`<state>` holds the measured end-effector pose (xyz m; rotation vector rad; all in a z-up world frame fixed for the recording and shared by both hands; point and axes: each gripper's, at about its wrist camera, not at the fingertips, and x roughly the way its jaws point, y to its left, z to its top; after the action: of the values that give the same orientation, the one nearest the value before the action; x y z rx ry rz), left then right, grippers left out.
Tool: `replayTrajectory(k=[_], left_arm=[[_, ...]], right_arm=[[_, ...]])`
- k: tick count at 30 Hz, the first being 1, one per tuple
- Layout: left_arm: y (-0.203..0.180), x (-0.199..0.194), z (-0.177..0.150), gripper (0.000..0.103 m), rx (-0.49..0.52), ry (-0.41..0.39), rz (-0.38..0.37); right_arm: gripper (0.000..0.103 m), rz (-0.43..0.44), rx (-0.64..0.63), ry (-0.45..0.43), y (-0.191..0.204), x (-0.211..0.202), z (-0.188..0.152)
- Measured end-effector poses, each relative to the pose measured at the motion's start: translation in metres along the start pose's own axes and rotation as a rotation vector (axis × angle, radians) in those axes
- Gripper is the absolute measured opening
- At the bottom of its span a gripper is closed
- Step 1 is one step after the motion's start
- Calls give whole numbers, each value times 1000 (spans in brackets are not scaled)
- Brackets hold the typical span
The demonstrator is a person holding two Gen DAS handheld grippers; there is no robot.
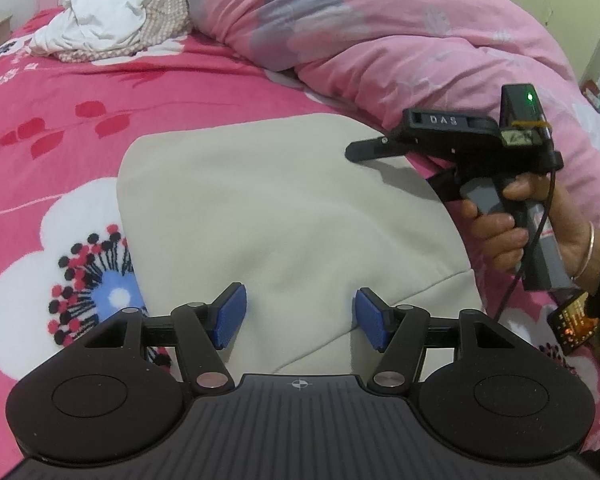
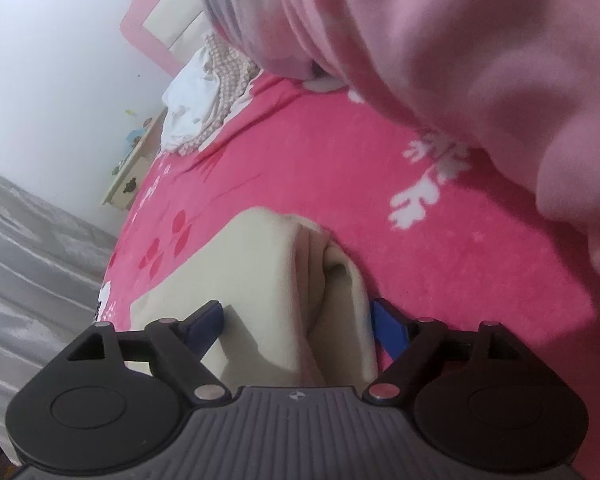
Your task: Fold clothes
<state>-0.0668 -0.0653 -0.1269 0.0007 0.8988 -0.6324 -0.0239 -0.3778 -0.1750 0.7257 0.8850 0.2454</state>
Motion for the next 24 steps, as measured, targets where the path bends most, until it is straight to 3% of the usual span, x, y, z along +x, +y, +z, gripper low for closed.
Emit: replayTrajectory(k=[9,15,19,21,24], left_arm=[[8,0,0,61,-19,-3,-35],[9,1,0,61,-10,-7,-44],[12,0,-1,61,-17,-11,-56],[14,-1,-1,61,-26,-14,-66],[17,-1,-2,61,-33,-17,-80]], right_arm=[[83,103,105,61,-14,-21,-34],[85,141,192,48,-23,-13,-21],[86,151,182,36,-20,0,-15],[72,164,174,45,-18,-1,-18],[62,213,201,72,-24,-1,-26]])
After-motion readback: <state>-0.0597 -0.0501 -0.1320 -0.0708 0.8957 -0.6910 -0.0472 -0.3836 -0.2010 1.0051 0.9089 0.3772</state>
